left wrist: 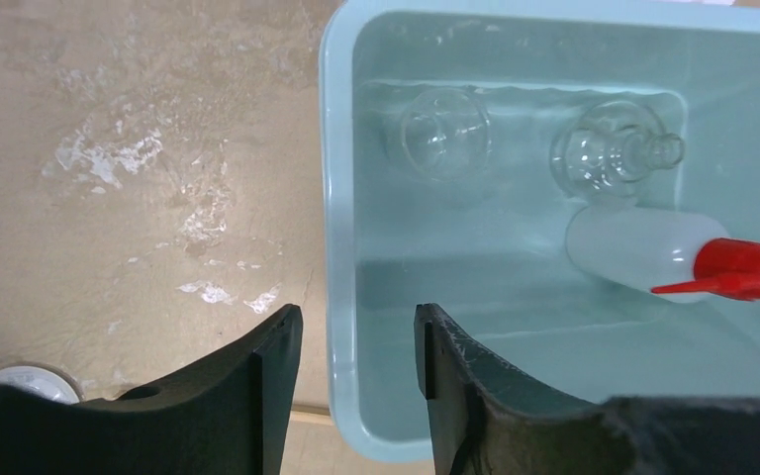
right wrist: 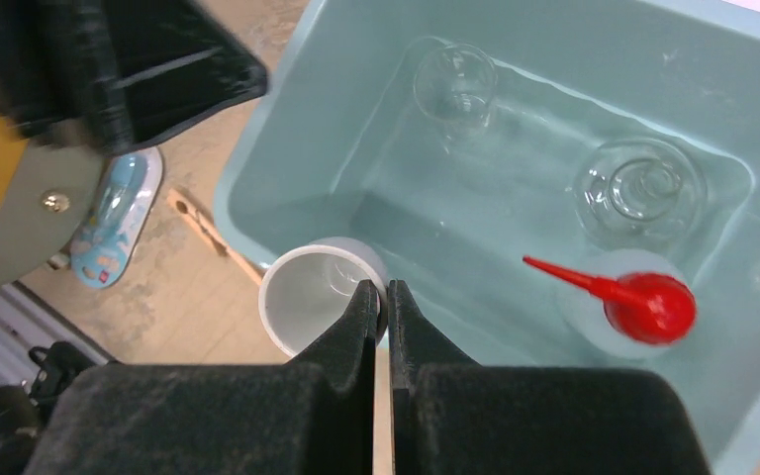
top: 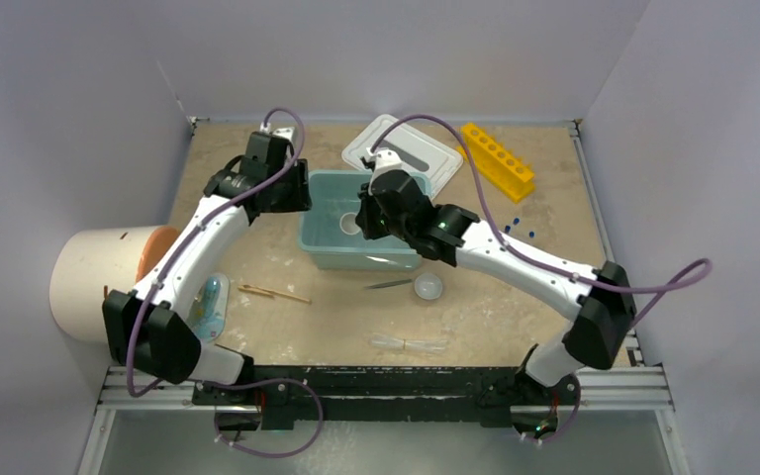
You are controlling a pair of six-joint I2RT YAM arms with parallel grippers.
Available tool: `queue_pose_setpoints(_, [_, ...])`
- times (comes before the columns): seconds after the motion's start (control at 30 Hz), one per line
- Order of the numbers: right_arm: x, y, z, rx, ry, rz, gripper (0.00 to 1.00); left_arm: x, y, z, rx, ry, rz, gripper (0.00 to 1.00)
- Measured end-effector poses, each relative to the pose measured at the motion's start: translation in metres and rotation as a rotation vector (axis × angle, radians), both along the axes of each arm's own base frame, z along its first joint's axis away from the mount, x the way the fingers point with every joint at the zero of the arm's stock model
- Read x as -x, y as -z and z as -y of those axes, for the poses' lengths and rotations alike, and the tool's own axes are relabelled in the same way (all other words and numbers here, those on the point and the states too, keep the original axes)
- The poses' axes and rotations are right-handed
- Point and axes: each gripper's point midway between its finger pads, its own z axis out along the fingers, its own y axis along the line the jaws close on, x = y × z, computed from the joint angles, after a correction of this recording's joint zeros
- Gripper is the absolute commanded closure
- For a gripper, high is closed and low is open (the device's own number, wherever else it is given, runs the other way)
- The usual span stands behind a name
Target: Organize the chemistry lab equipment
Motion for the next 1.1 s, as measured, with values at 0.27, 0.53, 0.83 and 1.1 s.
queue_pose_setpoints(0.27, [-0.032,0.053,-0.027,0.071,-0.018,-0.08,1.0,0.021,-0.058,-0.007,0.057,0.018,0.207,0.43])
queue_pose_setpoints(0.53, [-0.051,0.099,-0.056,0.14,-0.055,-0.154,1.0,0.044,-0.092,-0.007,0.123,0.05,0.337,0.39])
queue_pose_setpoints(0.83, [-0.061,0.146,-0.071,0.219,-0.07,-0.23,1.0,0.046,-0.094,-0.009,0.094,0.086,0.355,0.39])
queue_pose_setpoints(1.1, [-0.062,0.18,-0.073,0.272,-0.068,-0.276,1.0,0.051,-0.102,-0.011,0.08,0.104,0.385,0.39])
